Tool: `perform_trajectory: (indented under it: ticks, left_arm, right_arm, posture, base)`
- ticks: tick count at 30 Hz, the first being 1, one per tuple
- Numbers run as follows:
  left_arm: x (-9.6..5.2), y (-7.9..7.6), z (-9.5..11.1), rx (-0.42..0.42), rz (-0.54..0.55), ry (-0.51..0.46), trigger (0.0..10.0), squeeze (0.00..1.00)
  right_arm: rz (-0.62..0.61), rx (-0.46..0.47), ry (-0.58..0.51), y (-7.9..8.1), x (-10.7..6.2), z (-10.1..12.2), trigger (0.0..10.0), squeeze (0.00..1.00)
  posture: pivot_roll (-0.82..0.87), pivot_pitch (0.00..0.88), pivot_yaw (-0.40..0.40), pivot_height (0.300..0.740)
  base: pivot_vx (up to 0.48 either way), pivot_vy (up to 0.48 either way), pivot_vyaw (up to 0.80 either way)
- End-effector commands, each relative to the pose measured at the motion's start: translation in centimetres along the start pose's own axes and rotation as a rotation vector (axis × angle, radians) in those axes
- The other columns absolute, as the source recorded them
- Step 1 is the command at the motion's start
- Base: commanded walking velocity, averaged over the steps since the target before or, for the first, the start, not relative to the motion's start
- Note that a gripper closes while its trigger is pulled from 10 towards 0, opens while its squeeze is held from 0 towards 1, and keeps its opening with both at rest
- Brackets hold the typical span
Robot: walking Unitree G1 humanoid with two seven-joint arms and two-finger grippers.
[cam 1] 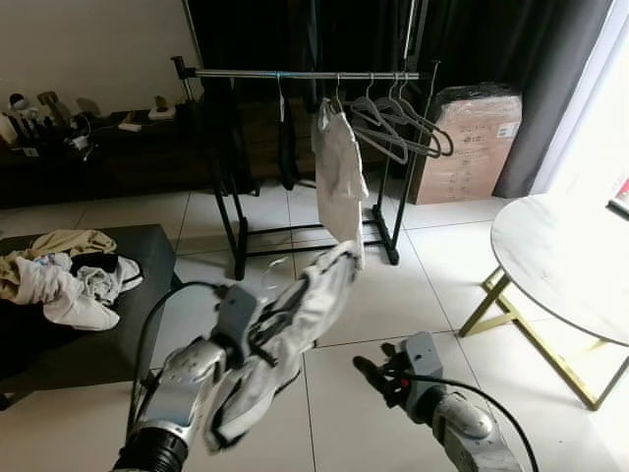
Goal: Hang hanger
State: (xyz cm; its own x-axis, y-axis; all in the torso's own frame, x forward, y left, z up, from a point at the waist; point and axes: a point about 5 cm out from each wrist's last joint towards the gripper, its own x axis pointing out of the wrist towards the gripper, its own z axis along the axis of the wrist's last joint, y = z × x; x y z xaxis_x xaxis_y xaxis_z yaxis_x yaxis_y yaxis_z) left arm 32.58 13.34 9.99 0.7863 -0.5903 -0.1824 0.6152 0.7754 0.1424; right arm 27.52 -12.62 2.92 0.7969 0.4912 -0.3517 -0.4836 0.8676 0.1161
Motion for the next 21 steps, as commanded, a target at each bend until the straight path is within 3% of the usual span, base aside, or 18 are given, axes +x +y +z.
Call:
perform_trajectory:
  ticks: [1, 7, 9, 11, 14, 21]
  left_arm:
    - [0.9, -2.0, 1.0, 0.004, -0.060, 0.022, 10.0, 0.00]
    - [2.1, -5.8, 2.5, -0.043, -0.152, 0.050, 10.0, 0.00]
    - [2.0, -6.2, 2.5, -0.051, -0.160, 0.076, 10.0, 0.00]
    - [1.8, -7.1, 3.0, -0.075, -0.153, 0.134, 10.0, 0.00]
    - [1.5, -7.3, 3.4, -0.094, -0.104, 0.158, 10.0, 0.00]
    - [1.3, -5.7, 3.9, -0.128, 0.081, 0.213, 10.0, 0.00]
  right_arm:
    - [-0.031, -0.002, -0.018, 0.1, -0.5, 1.2, 10.0, 0.00]
    - [-0.140, 0.034, -0.041, 0.3, -2.3, 2.7, 10.0, 0.00]
    - [-0.150, 0.053, -0.034, 0.6, -2.7, 3.0, 10.0, 0.00]
    - [-0.142, 0.099, -0.014, 1.8, -3.6, 4.0, 10.0, 0.00]
    - [-0.125, 0.099, 0.006, 2.8, -4.2, 4.8, 10.0, 0.00]
    - [-0.135, 0.139, 0.142, 3.1, -4.5, 4.5, 10.0, 0.00]
  posture:
    - [-0.07, 0.062, 0.046, 0.740]
    - [-0.10, 0.075, 0.057, 0.740]
    - [-0.10, 0.076, 0.057, 0.740]
    - [-0.10, 0.078, 0.057, 0.740]
    - [-0.11, 0.084, 0.054, 0.740]
    - [-0.10, 0.106, 0.031, 0.740]
  base:
    - [0.000, 0.000, 0.00]
    - [0.000, 0.000, 0.00]
    - [0.000, 0.000, 0.00]
    - [0.000, 0.000, 0.00]
    - [0.000, 0.000, 0.00]
    - [0.000, 0.000, 0.00]
